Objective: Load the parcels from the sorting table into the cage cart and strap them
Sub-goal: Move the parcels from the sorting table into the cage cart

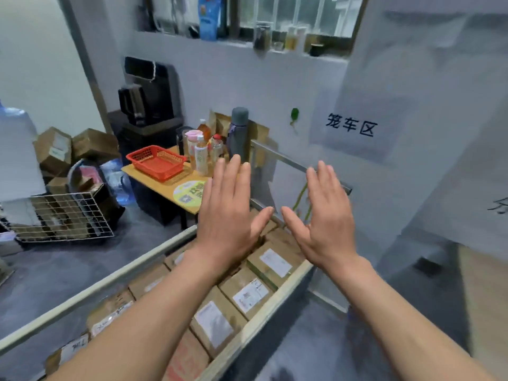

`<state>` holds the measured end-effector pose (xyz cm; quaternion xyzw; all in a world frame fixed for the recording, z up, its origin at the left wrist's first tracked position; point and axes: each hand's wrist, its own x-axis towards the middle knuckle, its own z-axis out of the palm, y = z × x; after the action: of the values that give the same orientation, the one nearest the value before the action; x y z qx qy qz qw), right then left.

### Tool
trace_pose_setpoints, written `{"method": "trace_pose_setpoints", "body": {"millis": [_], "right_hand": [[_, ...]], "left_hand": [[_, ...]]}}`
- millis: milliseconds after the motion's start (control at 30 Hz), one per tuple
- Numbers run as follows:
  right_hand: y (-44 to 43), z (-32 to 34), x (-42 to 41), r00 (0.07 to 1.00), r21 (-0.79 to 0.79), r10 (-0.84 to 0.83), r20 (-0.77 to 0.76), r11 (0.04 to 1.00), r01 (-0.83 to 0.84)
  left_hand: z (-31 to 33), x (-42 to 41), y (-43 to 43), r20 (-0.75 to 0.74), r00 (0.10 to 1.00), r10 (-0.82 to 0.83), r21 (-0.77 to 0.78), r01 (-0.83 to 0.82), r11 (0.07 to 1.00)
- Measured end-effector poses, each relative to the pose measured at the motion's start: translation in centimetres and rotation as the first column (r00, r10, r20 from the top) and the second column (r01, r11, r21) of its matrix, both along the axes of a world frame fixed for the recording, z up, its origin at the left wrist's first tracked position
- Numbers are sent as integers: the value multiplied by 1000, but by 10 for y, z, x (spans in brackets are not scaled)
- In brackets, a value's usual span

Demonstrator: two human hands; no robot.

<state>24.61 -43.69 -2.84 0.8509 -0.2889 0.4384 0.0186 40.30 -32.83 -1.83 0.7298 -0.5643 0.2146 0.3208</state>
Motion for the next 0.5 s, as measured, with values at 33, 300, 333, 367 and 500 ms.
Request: {"method": "trace_pose_setpoints", "body": {"millis": [33, 300, 333, 367, 500], "right_hand": [[-5, 7, -21, 999, -11, -41, 15, 999, 41], [-31, 36, -179, 930, -66, -357, 87, 929, 363], [-32, 37, -196, 913, -67, -398, 94, 912, 405], [-33, 38, -213, 893, -72, -440, 99, 892, 447], [-34, 38, -273, 801, -80, -592, 92, 797, 599]], "left_hand": [[7, -17, -10, 13, 999, -33, -17, 33, 999], [43, -144, -83, 101, 955, -280, -63, 287, 956], [45, -160, -92, 103, 943, -315, -70, 323, 944], [46, -174, -100, 105, 930, -353, -75, 361, 929], [44, -227, -136, 124, 857, -500, -88, 512, 855]]}}
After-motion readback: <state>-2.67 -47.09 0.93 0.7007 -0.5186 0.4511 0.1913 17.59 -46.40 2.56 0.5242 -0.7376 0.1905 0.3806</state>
